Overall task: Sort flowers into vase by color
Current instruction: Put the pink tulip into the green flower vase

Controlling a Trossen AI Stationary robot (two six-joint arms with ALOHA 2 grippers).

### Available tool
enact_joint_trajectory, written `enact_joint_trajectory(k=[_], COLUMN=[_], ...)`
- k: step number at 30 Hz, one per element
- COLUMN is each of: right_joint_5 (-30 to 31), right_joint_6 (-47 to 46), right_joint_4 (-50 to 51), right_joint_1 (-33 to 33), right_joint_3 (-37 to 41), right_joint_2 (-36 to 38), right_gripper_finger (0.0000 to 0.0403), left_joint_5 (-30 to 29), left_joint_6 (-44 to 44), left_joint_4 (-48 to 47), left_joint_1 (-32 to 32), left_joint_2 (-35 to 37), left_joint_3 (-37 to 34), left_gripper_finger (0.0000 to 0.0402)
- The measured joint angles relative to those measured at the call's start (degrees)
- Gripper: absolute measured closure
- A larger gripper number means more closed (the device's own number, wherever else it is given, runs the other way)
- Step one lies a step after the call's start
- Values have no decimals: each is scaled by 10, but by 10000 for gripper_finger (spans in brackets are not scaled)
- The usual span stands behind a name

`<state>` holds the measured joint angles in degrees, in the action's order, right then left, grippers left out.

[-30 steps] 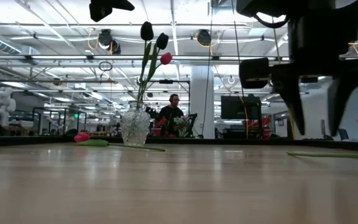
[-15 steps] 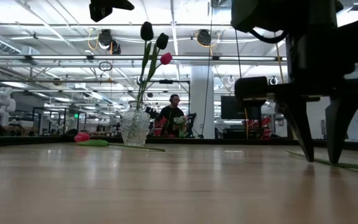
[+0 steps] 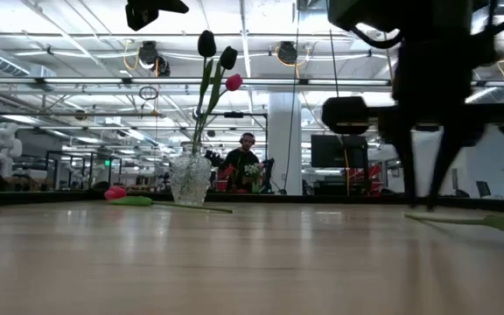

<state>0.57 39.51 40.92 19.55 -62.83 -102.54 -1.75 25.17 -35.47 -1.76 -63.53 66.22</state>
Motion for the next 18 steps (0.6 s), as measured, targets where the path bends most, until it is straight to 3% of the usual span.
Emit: enact_joint_trajectory(k=[5, 12, 18], right_joint_5=[36, 12, -32], right_joint_6=[-67, -53, -36], right_joint_4=[-1, 11, 11], right_joint_1=[-24, -32, -32], right_joint_3=[0, -1, -2], right_joint_2=[12, 47, 58], right_gripper_finger=[358, 354, 328], left_joint_5=[0, 0, 0], left_joint_6=[0, 0, 1], left_joint_4=[3, 4, 5], left_joint_1=[0, 0, 0], left_joint_2=[0, 0, 0], left_joint_3=[0, 0, 0], left_gripper_finger=[268, 268, 268])
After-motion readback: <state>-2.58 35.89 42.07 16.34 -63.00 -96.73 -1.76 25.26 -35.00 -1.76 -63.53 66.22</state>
